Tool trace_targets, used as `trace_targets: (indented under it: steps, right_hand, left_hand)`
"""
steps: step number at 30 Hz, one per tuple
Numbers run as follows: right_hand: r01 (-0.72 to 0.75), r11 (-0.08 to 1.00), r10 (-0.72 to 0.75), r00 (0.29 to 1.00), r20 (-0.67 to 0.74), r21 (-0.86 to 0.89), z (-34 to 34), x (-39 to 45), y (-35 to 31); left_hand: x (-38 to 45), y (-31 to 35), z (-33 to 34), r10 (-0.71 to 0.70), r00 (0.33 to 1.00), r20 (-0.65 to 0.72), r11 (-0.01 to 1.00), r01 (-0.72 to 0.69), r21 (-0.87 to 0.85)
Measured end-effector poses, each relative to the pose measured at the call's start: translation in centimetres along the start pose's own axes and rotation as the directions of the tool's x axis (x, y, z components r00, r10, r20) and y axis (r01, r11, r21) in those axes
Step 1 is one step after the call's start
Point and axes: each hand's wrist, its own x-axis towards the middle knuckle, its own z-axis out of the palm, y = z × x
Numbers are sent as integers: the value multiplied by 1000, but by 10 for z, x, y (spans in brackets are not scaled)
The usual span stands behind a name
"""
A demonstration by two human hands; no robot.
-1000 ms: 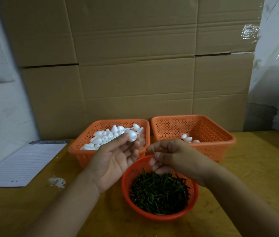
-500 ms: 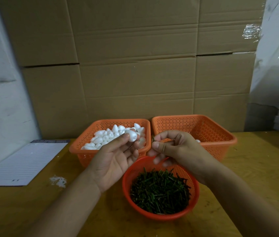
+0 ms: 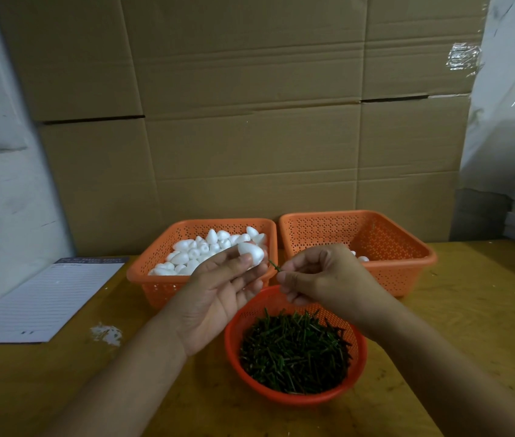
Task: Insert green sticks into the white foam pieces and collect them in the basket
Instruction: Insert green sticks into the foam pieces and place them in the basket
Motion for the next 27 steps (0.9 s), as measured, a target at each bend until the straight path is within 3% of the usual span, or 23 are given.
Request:
trace_targets:
  steps: [12,27]
  right_hand:
    - [-6,992,8,1000,19,-127,1,1,1]
    - [-14,991,15,1000,6,-137,1,0,-2]
  left_hand:
    - [-2,-1,0,21,1000,10,991,-22,129]
    - [-4,-4,1,-4,1000,10,982,2,189]
